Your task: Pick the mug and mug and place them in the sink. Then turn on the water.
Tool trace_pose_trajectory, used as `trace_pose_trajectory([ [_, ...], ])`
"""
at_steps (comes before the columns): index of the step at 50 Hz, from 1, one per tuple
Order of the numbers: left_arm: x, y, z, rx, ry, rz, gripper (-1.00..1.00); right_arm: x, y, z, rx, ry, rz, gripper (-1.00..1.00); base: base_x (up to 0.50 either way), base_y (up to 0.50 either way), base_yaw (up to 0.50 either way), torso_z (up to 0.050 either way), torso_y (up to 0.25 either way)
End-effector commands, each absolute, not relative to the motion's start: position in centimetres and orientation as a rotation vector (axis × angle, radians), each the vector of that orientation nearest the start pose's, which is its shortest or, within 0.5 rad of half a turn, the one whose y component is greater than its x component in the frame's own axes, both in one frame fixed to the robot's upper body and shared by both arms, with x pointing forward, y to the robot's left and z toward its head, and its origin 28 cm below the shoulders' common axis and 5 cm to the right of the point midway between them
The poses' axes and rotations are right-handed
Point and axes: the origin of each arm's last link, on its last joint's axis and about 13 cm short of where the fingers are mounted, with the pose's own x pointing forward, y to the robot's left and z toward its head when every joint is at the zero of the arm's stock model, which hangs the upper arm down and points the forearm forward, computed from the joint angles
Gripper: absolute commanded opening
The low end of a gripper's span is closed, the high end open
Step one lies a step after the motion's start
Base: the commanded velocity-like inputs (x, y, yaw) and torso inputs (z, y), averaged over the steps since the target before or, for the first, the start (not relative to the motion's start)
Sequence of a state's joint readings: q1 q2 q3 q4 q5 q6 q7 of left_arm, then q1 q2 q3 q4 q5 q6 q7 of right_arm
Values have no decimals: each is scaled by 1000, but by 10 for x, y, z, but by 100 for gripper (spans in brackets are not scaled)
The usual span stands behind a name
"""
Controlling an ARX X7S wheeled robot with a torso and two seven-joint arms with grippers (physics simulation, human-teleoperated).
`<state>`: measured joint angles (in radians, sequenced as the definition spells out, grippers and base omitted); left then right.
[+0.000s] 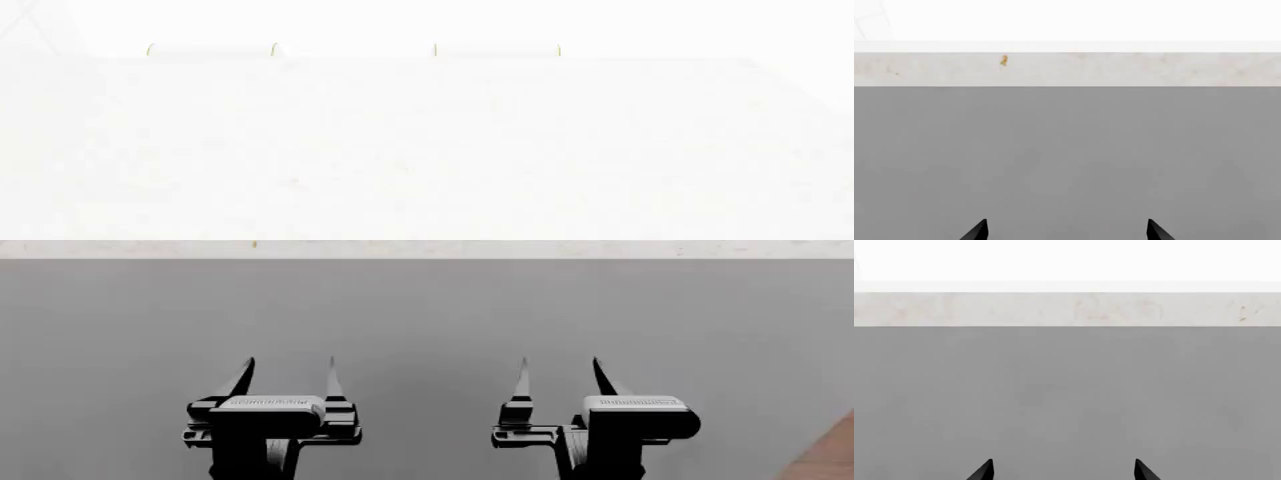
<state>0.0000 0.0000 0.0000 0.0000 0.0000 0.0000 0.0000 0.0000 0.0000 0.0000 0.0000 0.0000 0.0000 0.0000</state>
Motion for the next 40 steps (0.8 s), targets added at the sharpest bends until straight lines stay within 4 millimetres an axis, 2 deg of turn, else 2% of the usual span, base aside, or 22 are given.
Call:
trace_pose_trajectory([
  [1,208,205,11,-14,3,-14,100,211,-93,21,3,-10,12,100,0,0,0,0,0],
  [4,211,208,14,-20,0,-8,100,213,-93,25,9,-21,5,100,0,0,0,0,0],
  [12,218,213,38,9,-39,-45,100,217,-89,43,-11,-61,45,100,0,0,0,0,0],
  [13,215,213,49,22,-73,-122,100,216,-89,52,-13,-75,76,100,0,0,0,0,0],
  [15,214,214,65,54,-103,-184,100,215,-89,64,-21,-93,112,100,0,0,0,0,0],
  [16,213,217,79,48,-120,-189,100,214,-90,71,-23,-95,122,100,0,0,0,0,0],
  [17,213,218,86,66,-127,-208,100,214,-91,74,-24,-99,129,100,0,0,0,0,0],
  [19,208,223,112,81,-166,-272,100,212,-93,92,-11,-123,169,100,0,0,0,0,0],
  [22,202,228,129,120,-184,-330,100,207,-96,116,-13,-147,213,100,0,0,0,0,0],
  [25,194,233,156,156,-205,-387,100,200,-99,135,-25,-168,249,100,0,0,0,0,0],
  [29,189,235,182,140,-235,-404,100,189,-101,160,-37,-198,286,100,0,0,0,0,0],
  [30,188,235,188,137,-259,-410,100,189,-101,160,-37,-198,286,100,0,0,0,0,0],
  [32,185,237,200,148,-276,-426,100,182,-103,177,-30,-221,304,100,0,0,0,0,0],
  [40,175,251,230,230,-290,-519,100,169,-114,215,-47,-280,347,100,0,0,0,0,0],
])
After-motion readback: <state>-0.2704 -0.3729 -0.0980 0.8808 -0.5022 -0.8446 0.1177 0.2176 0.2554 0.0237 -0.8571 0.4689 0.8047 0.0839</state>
